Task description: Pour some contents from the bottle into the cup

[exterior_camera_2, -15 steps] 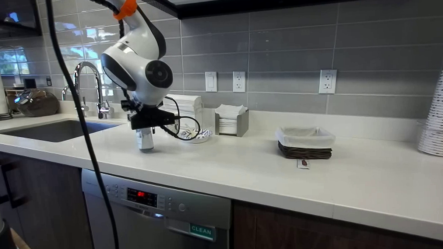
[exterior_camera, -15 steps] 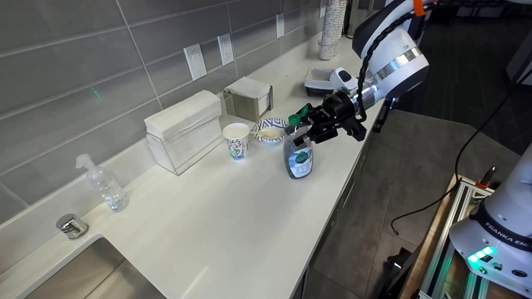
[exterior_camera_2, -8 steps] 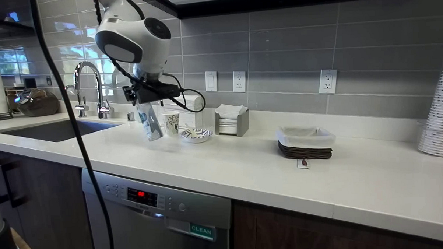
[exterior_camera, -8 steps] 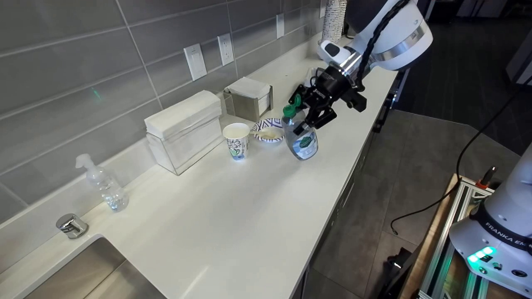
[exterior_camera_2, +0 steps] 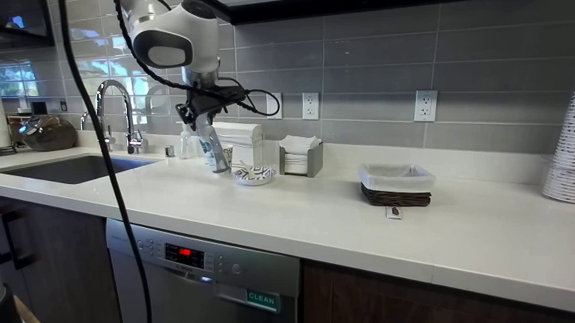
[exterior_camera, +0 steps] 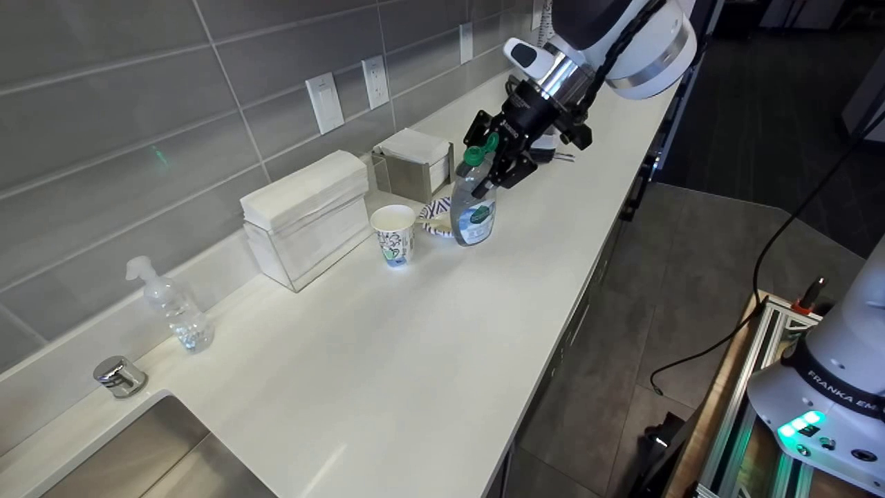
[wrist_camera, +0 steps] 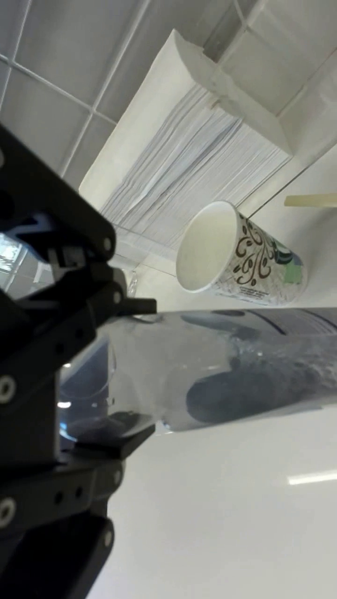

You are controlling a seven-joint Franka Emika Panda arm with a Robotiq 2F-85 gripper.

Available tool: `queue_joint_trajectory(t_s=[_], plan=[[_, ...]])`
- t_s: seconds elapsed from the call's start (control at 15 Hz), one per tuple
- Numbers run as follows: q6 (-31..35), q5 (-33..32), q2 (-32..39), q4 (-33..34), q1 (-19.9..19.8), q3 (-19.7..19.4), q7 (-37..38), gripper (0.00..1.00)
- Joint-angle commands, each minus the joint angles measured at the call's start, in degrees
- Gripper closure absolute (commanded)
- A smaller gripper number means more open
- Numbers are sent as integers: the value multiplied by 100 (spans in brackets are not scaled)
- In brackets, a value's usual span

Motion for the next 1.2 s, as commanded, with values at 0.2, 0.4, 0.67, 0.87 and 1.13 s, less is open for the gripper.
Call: queue_joint_trajectory(t_s=[0.2,0.4,0.67,0.87,1.13], plan=[[51,-1906,374,440,265,-107,1586,70],[-69,-2048,441,506,418,-240,1828,70],[-278,-1684,473,589,601,-412,1678,70],[-806,-620,446,671,772,-652,1028,70],[-1199,1004,497,554,629,-866,-52,70]])
